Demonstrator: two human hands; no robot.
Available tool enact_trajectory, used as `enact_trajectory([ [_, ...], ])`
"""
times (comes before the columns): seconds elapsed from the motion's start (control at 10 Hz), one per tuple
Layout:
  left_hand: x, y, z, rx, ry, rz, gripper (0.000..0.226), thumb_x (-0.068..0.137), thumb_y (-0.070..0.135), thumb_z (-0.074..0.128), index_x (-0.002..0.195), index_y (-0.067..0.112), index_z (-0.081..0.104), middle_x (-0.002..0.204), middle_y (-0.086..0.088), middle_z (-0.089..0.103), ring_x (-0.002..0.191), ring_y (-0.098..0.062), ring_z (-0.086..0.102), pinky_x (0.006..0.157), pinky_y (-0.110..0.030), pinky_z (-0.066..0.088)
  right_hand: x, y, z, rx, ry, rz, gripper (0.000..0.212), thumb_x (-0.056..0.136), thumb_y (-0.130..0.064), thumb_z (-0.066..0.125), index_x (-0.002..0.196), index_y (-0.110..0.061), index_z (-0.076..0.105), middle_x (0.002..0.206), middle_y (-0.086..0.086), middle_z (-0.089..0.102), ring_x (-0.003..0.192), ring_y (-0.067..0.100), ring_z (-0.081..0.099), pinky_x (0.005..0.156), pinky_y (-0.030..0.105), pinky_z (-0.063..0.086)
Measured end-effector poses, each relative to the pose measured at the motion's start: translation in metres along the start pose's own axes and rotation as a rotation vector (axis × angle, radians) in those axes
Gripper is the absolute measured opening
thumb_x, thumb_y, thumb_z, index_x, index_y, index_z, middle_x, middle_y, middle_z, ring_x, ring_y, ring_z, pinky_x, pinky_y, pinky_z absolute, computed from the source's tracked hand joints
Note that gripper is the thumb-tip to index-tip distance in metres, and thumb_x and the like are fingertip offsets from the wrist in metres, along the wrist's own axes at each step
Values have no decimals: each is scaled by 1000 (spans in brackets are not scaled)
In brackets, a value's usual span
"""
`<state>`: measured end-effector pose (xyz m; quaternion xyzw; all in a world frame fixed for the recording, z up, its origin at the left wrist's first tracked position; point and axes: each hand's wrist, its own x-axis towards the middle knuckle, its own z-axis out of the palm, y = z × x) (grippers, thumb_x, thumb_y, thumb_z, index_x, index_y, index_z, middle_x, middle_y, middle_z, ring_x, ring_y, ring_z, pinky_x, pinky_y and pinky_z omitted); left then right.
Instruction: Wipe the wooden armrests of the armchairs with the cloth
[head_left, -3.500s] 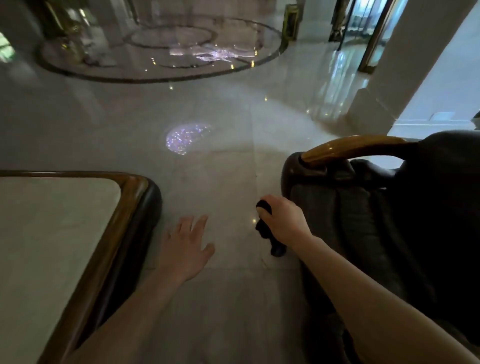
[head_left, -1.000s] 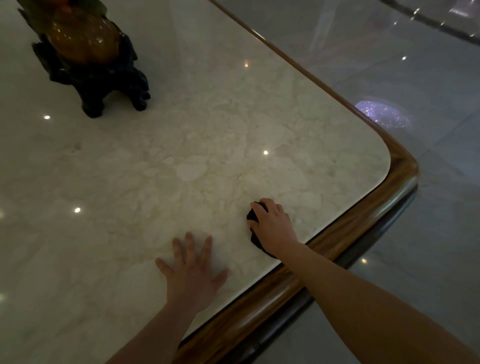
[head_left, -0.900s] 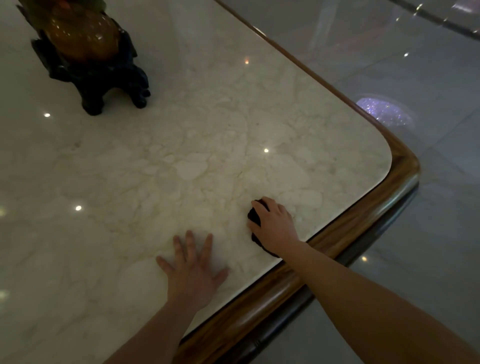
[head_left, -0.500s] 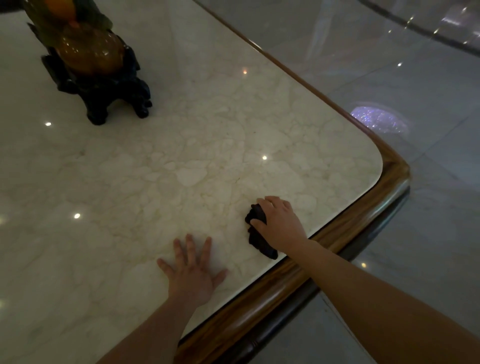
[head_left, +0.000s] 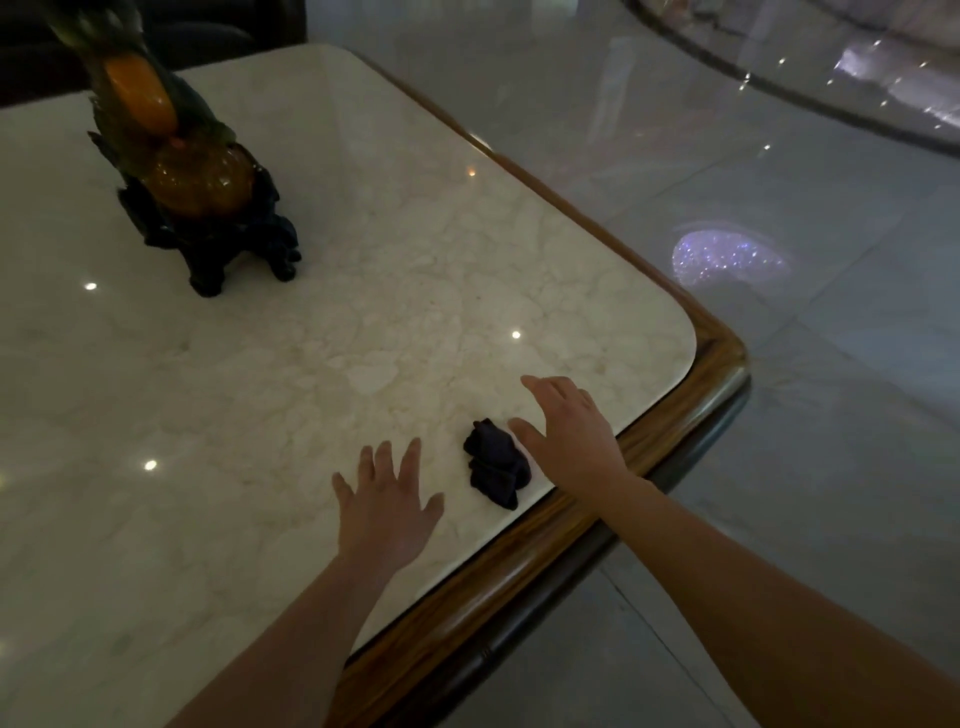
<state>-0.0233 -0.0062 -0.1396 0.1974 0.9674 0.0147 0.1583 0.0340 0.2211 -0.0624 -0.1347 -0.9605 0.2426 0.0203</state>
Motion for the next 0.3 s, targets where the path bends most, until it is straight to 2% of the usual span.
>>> enact_trajectory([
  [0.3, -42, 40, -93, 77, 141, 90, 78, 91, 68, 23, 153, 30, -7, 164, -8, 8, 149, -32, 4, 114, -64, 13, -49, -23, -114, 72, 225, 57, 55, 96, -43, 57, 145, -20, 45, 139, 4, 52, 124, 25, 48, 98, 32, 37],
])
